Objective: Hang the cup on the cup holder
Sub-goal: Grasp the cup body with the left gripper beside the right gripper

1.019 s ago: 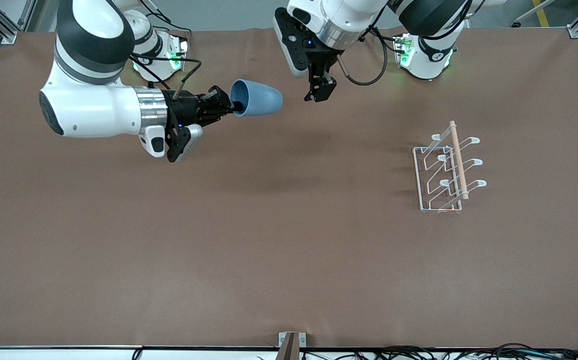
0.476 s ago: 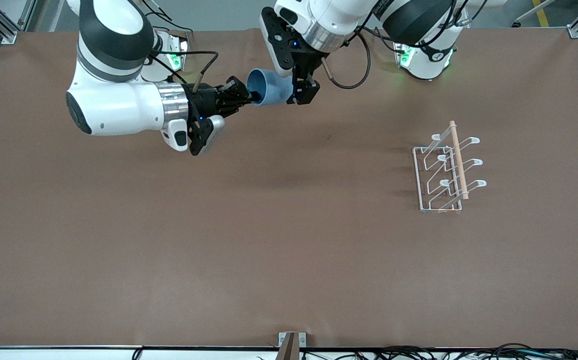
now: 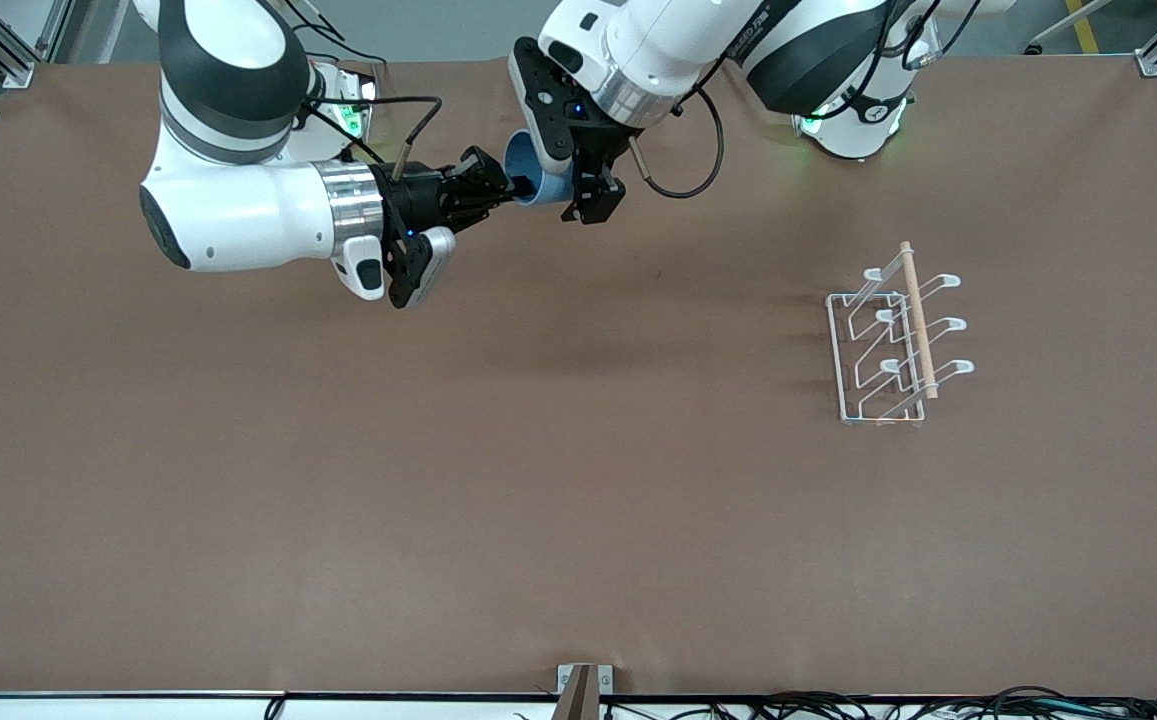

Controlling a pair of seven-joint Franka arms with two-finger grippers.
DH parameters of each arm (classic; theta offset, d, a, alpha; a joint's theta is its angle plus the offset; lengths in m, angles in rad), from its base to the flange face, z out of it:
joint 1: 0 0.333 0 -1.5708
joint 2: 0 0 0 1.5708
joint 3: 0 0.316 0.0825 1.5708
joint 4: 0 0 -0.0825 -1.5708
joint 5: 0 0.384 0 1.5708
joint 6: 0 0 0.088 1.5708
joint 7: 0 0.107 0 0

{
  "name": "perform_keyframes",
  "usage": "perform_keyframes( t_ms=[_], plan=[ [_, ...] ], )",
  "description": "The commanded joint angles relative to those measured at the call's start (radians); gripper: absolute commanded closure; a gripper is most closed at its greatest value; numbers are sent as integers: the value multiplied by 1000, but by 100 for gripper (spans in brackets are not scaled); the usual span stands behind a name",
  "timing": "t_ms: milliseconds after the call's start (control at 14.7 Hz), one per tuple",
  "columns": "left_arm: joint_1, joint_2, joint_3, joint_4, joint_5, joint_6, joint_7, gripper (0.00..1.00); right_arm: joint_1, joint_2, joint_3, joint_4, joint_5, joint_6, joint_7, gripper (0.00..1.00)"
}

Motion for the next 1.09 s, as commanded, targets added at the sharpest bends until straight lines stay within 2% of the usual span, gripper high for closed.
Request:
perform_keyframes(
  t_ms=[0, 68, 204, 408, 544, 612, 680, 748, 1019],
  plan=[
    [-9, 15, -4, -9, 17, 24, 12, 13, 8, -4, -2, 11, 73, -9, 4, 99],
    [-9, 14, -4, -10, 17, 24, 12, 31, 6, -4, -2, 10, 73, -9, 4, 99],
    [-9, 14, -4, -10, 17, 21, 11, 55, 5, -4, -2, 11, 74, -9, 4, 98],
    [8, 12, -1, -3, 18, 10, 11, 61, 3, -4, -2, 10, 77, -9, 4, 98],
    [13, 6, 14, 2, 23, -28, 9, 61, 1, -4, -2, 11, 78, -9, 5, 94],
    [13, 6, 34, 10, 27, -62, 9, 61, 0, -4, -2, 11, 79, -10, 7, 83],
    [11, 6, 55, 19, 49, -93, 11, 61, -2, -4, -3, 11, 78, -12, 8, 12],
    [13, 6, 65, 20, 70, -117, 11, 60, -5, -4, -3, 11, 77, -15, 13, 0],
    [11, 9, 102, 22, 125, -186, 9, 60, -44, -5, -11, 2, 53, -18, 5, 0]
  ],
)
